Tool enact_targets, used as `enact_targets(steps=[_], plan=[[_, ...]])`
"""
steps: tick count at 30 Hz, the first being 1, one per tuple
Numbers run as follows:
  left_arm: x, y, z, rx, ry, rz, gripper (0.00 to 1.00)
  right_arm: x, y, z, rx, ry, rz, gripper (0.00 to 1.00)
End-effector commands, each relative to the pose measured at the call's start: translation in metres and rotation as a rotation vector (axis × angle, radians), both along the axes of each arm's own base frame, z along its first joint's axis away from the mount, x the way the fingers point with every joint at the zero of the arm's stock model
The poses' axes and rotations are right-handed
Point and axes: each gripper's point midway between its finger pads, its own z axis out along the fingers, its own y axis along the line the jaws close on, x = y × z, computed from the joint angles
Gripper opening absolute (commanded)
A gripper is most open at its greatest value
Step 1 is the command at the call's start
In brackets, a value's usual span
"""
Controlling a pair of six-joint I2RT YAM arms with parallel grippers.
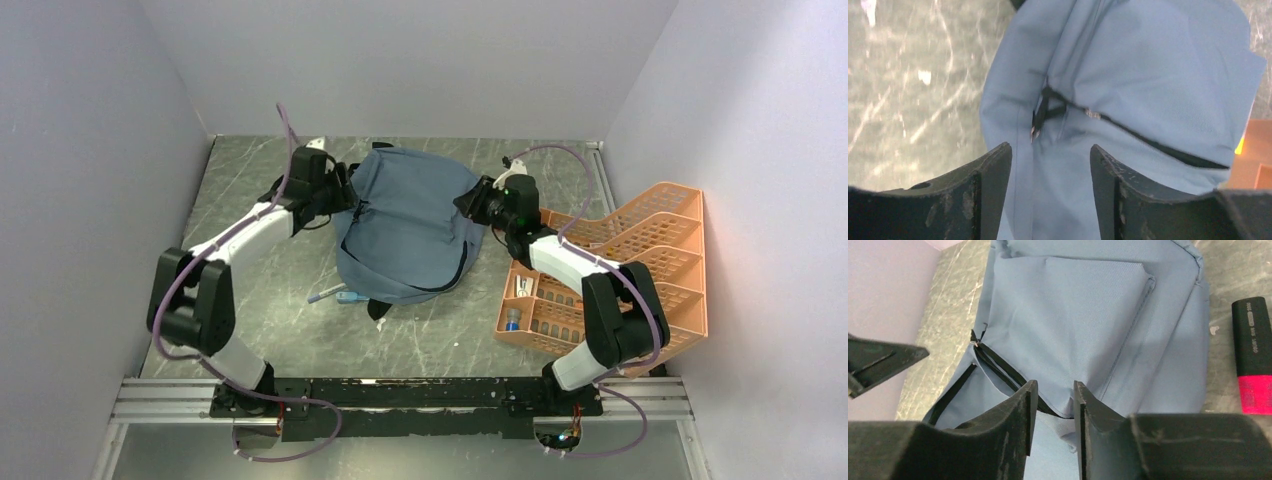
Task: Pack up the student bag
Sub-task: Unzip the student bag at the center of the board, then adjust the student bag at the center of the board.
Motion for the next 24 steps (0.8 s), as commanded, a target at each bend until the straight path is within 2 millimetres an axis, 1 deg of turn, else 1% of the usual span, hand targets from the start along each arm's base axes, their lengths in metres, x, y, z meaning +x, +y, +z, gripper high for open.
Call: enact_targets(steps=[1, 4, 7, 9, 10, 14, 16, 18, 22, 24], plan=[[-0.050, 0.011, -0.017, -0.051, 0.141, 0.054, 0.66, -0.003, -0.010, 0.003, -0.060, -0.010, -0.005, 0.38], [-0.078, 0.012, -0.023, -0.105, 0.201, 0.085, 0.71, -0.007, -0.014, 0.006, -0.071, -0.001, -0.017, 0.44], [-0.104, 0.007, -0.024, -0.131, 0.242, 0.116, 0.77, -0.011, -0.017, 0.009, -0.083, 0.012, -0.027, 0.47], [-0.122, 0.005, -0.026, -0.114, 0.277, 0.162, 0.86, -0.014, -0.020, 0.009, -0.091, 0.020, -0.038, 0.48], [-0.130, 0.002, -0.027, -0.112, 0.294, 0.186, 0.88, -0.016, -0.022, 0.010, -0.093, 0.020, -0.042, 0.49], [-0.161, -0.022, -0.037, -0.121, 0.370, 0.245, 0.91, -0.022, -0.026, 0.008, -0.095, 0.030, -0.058, 0.50], [-0.168, -0.033, -0.041, -0.158, 0.398, 0.281, 0.92, -0.024, -0.026, 0.006, -0.092, 0.035, -0.058, 0.50], [-0.171, -0.043, -0.047, -0.176, 0.415, 0.299, 0.92, -0.026, -0.026, 0.005, -0.087, 0.040, -0.057, 0.50], [-0.173, -0.063, -0.056, -0.161, 0.450, 0.276, 0.91, -0.028, -0.027, 0.004, -0.087, 0.040, -0.056, 0.50], [-0.170, -0.069, -0.060, -0.143, 0.455, 0.267, 0.89, -0.029, -0.028, 0.005, -0.092, 0.037, -0.059, 0.50]])
